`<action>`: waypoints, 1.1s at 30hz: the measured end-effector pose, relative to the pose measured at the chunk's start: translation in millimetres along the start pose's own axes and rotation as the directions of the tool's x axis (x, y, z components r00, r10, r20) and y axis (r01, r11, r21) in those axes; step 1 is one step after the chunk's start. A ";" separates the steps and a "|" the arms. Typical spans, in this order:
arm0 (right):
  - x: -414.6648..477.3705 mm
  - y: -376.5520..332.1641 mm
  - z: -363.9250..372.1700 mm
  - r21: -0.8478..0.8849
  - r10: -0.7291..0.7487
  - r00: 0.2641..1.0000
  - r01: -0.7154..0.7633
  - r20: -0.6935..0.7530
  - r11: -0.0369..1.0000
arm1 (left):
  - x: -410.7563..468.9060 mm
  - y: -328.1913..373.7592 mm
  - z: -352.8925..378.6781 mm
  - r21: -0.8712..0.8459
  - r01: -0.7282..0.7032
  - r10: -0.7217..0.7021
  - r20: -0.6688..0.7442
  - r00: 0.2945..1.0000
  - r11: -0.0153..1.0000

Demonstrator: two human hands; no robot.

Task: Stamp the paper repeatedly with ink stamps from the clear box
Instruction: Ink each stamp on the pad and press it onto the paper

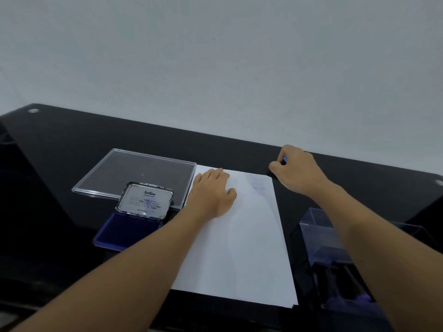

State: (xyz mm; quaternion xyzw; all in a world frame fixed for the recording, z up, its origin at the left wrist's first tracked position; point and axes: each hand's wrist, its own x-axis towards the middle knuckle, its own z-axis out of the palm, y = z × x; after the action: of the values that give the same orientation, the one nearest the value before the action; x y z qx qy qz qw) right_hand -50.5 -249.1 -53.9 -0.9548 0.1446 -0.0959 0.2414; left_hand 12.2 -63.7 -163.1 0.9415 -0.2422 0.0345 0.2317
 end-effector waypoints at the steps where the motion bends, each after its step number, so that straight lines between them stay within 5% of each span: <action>1: -2.8 -0.8 -3.3 -0.008 -0.008 1.000 0.008 -0.003 1.000 | 2.3 0.6 -4.7 -0.037 0.018 -0.017 0.036 0.999 0.999; 7: -19.9 -14.6 -23.6 -0.053 -0.052 0.998 0.050 -0.019 0.997 | 5.4 6.5 -37.5 -0.241 0.098 -0.085 0.065 0.994 0.965; 18: -61.7 -81.9 -12.6 -0.004 -0.163 0.986 0.163 0.047 0.987 | -53.6 -42.9 -113.2 -0.242 0.105 -0.112 -0.017 0.994 0.965; 28: -99.9 -151.5 54.8 0.063 -0.272 0.942 0.264 0.196 0.962 | -134.5 -139.0 -139.1 -0.216 0.322 -0.357 -0.147 0.922 0.922; 33: -107.7 -178.5 87.2 0.043 -0.313 0.910 0.313 0.272 0.949 | -165.6 -178.5 -128.7 -0.139 0.336 -0.358 -0.187 0.915 0.931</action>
State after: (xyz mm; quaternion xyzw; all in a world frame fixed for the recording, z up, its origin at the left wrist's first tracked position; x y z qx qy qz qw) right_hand -88.7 -26.4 -54.3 -0.9697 -0.0449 0.0003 0.2400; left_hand -43.2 205.9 -152.7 0.9473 -0.0468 0.0790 0.3070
